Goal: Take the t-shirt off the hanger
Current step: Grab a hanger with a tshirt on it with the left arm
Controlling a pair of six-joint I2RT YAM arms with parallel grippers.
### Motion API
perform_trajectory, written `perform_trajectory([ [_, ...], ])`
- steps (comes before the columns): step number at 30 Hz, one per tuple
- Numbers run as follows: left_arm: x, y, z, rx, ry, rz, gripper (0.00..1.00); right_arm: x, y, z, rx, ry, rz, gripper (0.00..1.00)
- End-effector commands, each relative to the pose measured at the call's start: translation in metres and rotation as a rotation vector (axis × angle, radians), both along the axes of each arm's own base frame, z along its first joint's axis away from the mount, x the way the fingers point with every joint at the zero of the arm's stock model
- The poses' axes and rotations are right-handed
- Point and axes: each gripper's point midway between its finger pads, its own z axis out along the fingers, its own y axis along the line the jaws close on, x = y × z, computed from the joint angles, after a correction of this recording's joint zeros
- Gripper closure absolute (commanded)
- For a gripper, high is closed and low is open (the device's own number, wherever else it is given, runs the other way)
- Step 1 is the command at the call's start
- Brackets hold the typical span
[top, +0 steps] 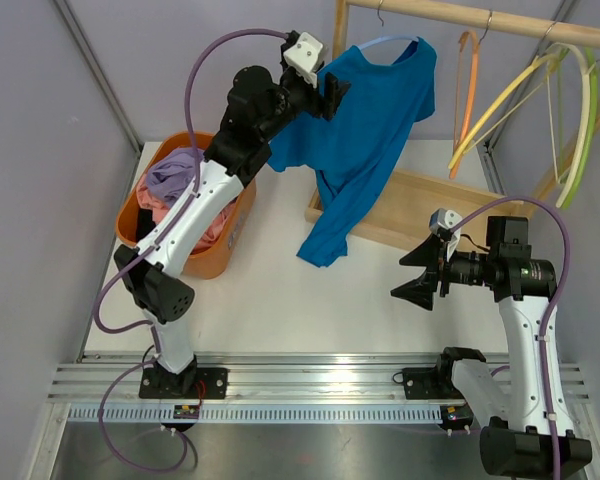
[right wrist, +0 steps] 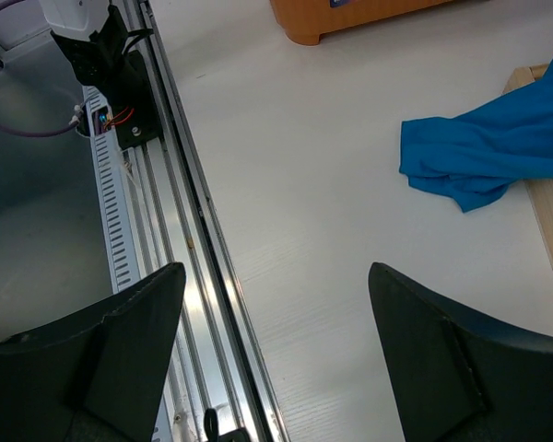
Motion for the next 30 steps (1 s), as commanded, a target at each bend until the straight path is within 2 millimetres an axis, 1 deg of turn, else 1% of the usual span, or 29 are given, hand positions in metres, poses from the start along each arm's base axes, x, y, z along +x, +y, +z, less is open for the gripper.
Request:
perform_trajectory([
  [1, 0.005, 0.014, 0.024, 0.043, -0.104, 0.097, 0.33, -0.002, 0.003, 0.006, 0.024, -0.035, 0.016, 0.12],
  [3, 0.011, 0.014, 0.018, 0.063, -0.100, 0.120, 0.37, -0.003, 0.004, 0.007, 0.026, -0.039, 0.017, 0.12],
  [6, 0.017, 0.015, 0.011, 0.091, -0.100, 0.141, 0.48, -0.003, 0.004, 0.008, 0.026, -0.039, 0.017, 0.12],
  [10, 0.025, 0.012, 0.002, 0.128, -0.087, 0.154, 0.53, -0.004, 0.004, 0.009, 0.027, -0.038, 0.016, 0.12],
  [12, 0.026, 0.012, 0.004, 0.133, -0.087, 0.156, 0.55, -0.005, 0.004, 0.008, 0.026, -0.036, 0.015, 0.12],
  [13, 0.029, 0.010, -0.002, 0.150, -0.076, 0.155, 0.56, -0.004, 0.004, 0.009, 0.026, -0.039, 0.015, 0.12],
  [15, 0.029, 0.010, -0.004, 0.156, -0.071, 0.153, 0.60, -0.005, 0.004, 0.009, 0.026, -0.039, 0.014, 0.12],
  [16, 0.028, 0.009, -0.006, 0.160, -0.067, 0.148, 0.65, -0.005, 0.004, 0.009, 0.027, -0.039, 0.014, 0.12],
  [17, 0.027, 0.008, -0.005, 0.159, -0.069, 0.139, 0.72, -0.005, 0.004, 0.010, 0.027, -0.039, 0.014, 0.12],
  [19, 0.024, 0.006, -0.006, 0.153, -0.065, 0.119, 0.81, -0.005, 0.004, 0.010, 0.029, -0.038, 0.014, 0.12],
  [20, 0.021, 0.004, -0.005, 0.150, -0.066, 0.107, 0.87, -0.004, 0.004, 0.011, 0.030, -0.041, 0.014, 0.12],
  [22, 0.016, 0.000, -0.005, 0.156, -0.065, 0.081, 0.94, -0.003, 0.004, 0.013, 0.029, -0.046, 0.013, 0.12],
  [23, 0.012, -0.002, -0.003, 0.154, -0.070, 0.067, 0.99, -0.004, 0.004, 0.014, 0.028, -0.043, 0.013, 0.12],
  [26, 0.004, -0.009, -0.005, 0.137, -0.059, 0.013, 1.00, -0.003, 0.003, 0.020, 0.020, -0.056, 0.011, 0.12],
  [28, -0.007, -0.014, 0.003, 0.094, -0.060, -0.036, 1.00, -0.003, 0.003, 0.025, 0.013, -0.065, 0.009, 0.12],
  [29, -0.009, -0.018, 0.001, 0.085, -0.053, -0.053, 1.00, -0.003, 0.002, 0.027, 0.010, -0.067, 0.008, 0.12],
  [30, -0.013, -0.018, 0.007, 0.063, -0.058, -0.066, 1.00, -0.003, 0.002, 0.031, 0.006, -0.080, 0.006, 0.12],
])
